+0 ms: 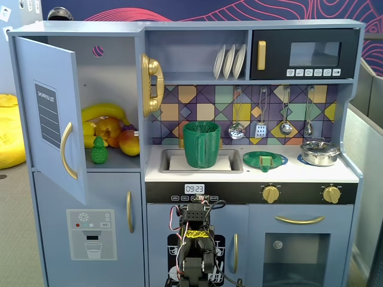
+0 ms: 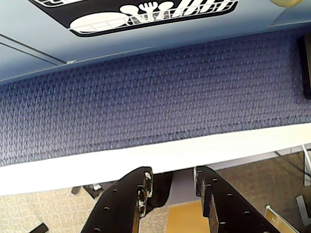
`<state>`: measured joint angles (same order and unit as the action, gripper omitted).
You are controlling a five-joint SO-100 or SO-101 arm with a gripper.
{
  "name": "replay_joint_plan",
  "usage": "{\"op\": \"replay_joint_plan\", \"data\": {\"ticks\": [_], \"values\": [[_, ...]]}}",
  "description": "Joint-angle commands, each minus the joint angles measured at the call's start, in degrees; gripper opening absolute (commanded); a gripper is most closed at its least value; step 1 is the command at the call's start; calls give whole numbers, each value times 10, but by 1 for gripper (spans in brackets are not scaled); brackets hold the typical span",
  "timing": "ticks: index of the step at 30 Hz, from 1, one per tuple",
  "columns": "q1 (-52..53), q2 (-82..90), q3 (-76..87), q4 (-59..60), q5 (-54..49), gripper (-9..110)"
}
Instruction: Pick up the green pineapple from the left cabinet and place it in the green recipient
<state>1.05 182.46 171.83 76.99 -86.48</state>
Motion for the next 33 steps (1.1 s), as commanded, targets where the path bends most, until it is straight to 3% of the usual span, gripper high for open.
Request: {"op": "replay_joint_plan", "data": {"ticks": [1,16,28,33], "values": [[69,-4,-1,107,3,0],[50,-4,-2,108,-4,0],[-169,-11,-40,-51,-40,0],[-251,-38,-69,-174,-55,0]]}}
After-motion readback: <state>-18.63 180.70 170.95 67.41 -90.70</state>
